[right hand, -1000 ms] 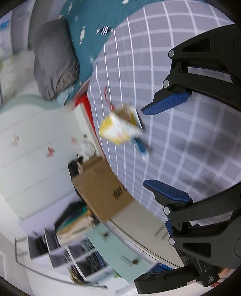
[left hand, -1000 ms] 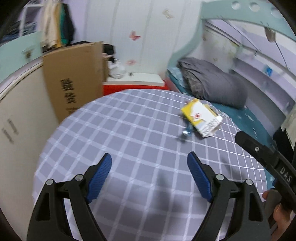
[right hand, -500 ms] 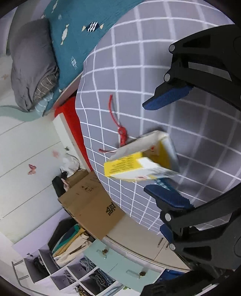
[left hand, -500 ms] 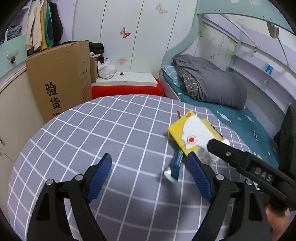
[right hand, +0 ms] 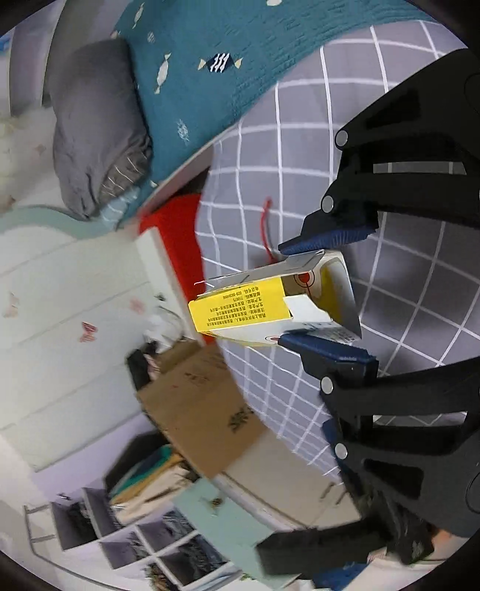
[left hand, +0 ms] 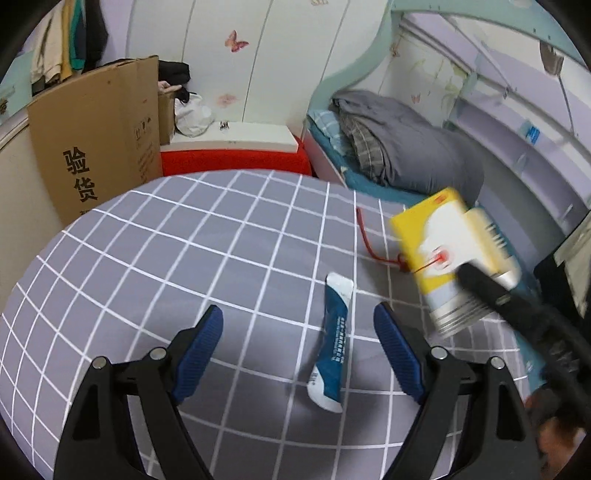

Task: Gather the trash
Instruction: 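Grasp the yellow-white carton with the right gripper while the left gripper grasps the blue-white tube, then carry the carton and tube over the bin and open both grippers, then move both grippers back toward the red string on the table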

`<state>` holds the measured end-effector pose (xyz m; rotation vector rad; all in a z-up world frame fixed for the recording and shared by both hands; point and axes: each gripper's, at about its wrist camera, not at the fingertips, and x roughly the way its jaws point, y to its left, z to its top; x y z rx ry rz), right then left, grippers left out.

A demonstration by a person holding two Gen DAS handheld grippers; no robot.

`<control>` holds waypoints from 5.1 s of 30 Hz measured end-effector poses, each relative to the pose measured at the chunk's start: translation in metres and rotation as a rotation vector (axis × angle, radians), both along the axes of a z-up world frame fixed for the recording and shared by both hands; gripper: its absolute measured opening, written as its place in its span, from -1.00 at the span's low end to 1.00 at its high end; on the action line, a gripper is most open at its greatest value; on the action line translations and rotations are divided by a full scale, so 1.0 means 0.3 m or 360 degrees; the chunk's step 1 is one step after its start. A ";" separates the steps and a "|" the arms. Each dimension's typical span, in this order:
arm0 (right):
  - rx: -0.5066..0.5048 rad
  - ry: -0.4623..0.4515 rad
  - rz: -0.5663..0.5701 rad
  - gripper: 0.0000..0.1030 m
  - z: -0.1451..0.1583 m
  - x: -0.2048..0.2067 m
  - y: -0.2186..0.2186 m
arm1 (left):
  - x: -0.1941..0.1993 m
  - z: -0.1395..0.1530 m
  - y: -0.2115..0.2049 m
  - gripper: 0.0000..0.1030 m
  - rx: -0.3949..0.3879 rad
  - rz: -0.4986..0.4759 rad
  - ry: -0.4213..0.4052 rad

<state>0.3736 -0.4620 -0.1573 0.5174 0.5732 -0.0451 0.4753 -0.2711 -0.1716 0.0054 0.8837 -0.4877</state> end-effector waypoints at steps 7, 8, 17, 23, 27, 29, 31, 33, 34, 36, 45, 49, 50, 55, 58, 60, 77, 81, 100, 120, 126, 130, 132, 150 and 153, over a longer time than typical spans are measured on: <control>0.0054 -0.0027 -0.0036 -0.16 -0.005 -0.013 -0.034 | -0.006 -0.035 -0.052 -0.04 0.0164 -0.0034 -0.0041; 0.0055 -0.0028 -0.0037 -0.16 -0.006 -0.013 -0.033 | -0.009 -0.035 -0.055 -0.46 0.0173 -0.0039 -0.0046; 0.0017 -0.0027 0.0021 -0.16 0.006 -0.008 0.006 | -0.022 0.006 0.021 -0.88 0.0082 0.0035 -0.0077; -0.0051 -0.0048 0.0092 -0.16 0.042 -0.027 0.097 | -0.081 0.082 0.165 -0.88 0.0035 0.0147 -0.0155; -0.0041 -0.0051 0.0187 -0.16 0.060 -0.060 0.205 | -0.142 0.136 0.295 -0.88 0.0061 0.0229 -0.0208; -0.0036 -0.0058 0.0230 -0.16 0.078 -0.076 0.263 | -0.177 0.161 0.373 -0.88 0.0061 0.0267 -0.0222; -0.0052 -0.0075 0.0286 -0.16 0.108 -0.099 0.341 | -0.213 0.180 0.442 -0.88 0.0067 0.0304 -0.0240; -0.0070 -0.0087 0.0345 -0.16 0.135 -0.119 0.420 | -0.256 0.199 0.530 -0.88 0.0071 0.0348 -0.0249; -0.0074 -0.0090 0.0367 -0.16 0.143 -0.125 0.448 | -0.281 0.209 0.581 -0.88 0.0069 0.0376 -0.0247; -0.0087 -0.0099 0.0425 -0.16 0.165 -0.141 0.528 | -0.323 0.225 0.658 -0.88 0.0069 0.0417 -0.0247; -0.0070 -0.0141 0.0719 -0.16 0.250 -0.225 0.915 | -0.530 0.274 0.980 -0.88 0.0136 0.0586 -0.0322; -0.0079 -0.0157 0.0881 -0.16 0.264 -0.272 1.115 | -0.621 0.276 1.139 -0.88 0.0161 0.0673 -0.0348; -0.0078 -0.0154 0.0916 -0.16 0.263 -0.278 1.162 | -0.639 0.275 1.172 -0.87 0.0161 0.0692 -0.0347; -0.0107 -0.0115 0.1100 -0.16 0.226 -0.302 1.407 | -0.709 0.232 1.370 -0.87 0.0158 0.0810 -0.0305; -0.0131 -0.0076 0.1187 -0.16 0.187 -0.298 1.534 | -0.732 0.176 1.501 -0.87 0.0174 0.0902 -0.0257; -0.0145 -0.0043 0.1238 -0.16 0.146 -0.296 1.612 | -0.734 0.135 1.562 -0.88 0.0176 0.0948 -0.0218; -0.0269 0.0272 0.1250 0.34 -0.205 -0.117 1.917 | -0.664 -0.196 1.872 -0.87 0.0226 0.1164 0.0101; -0.0368 0.0239 0.1259 0.35 -0.183 -0.127 1.911 | -0.652 -0.216 1.866 -0.87 0.0240 0.1147 0.0118; -0.0470 -0.0015 0.1104 0.47 -0.049 -0.188 1.757 | -0.591 -0.147 1.727 -0.86 0.0253 0.1037 0.0080; -0.0390 -0.0039 0.1033 0.48 -0.033 -0.186 1.673 | -0.561 -0.123 1.700 0.49 0.0210 0.1104 0.0047; -0.0368 -0.0072 0.1009 0.48 0.009 -0.198 1.619 | -0.590 -0.040 1.648 0.53 0.0214 0.1100 -0.0062; -0.0356 -0.0111 0.0976 0.48 0.056 -0.203 1.551 | -0.600 0.034 1.585 0.56 0.0204 0.1083 -0.0144; -0.0353 -0.0131 0.0951 0.48 0.080 -0.202 1.500 | -0.598 0.068 1.537 0.56 0.0205 0.1059 -0.0182; -0.0564 -0.0033 0.0356 0.48 0.119 -0.052 0.606 | -0.334 0.166 0.743 0.62 0.0284 0.0542 -0.0290; -0.0589 0.0062 0.0228 0.47 0.089 0.012 0.440 | -0.263 0.151 0.642 0.62 0.0289 0.0495 -0.0266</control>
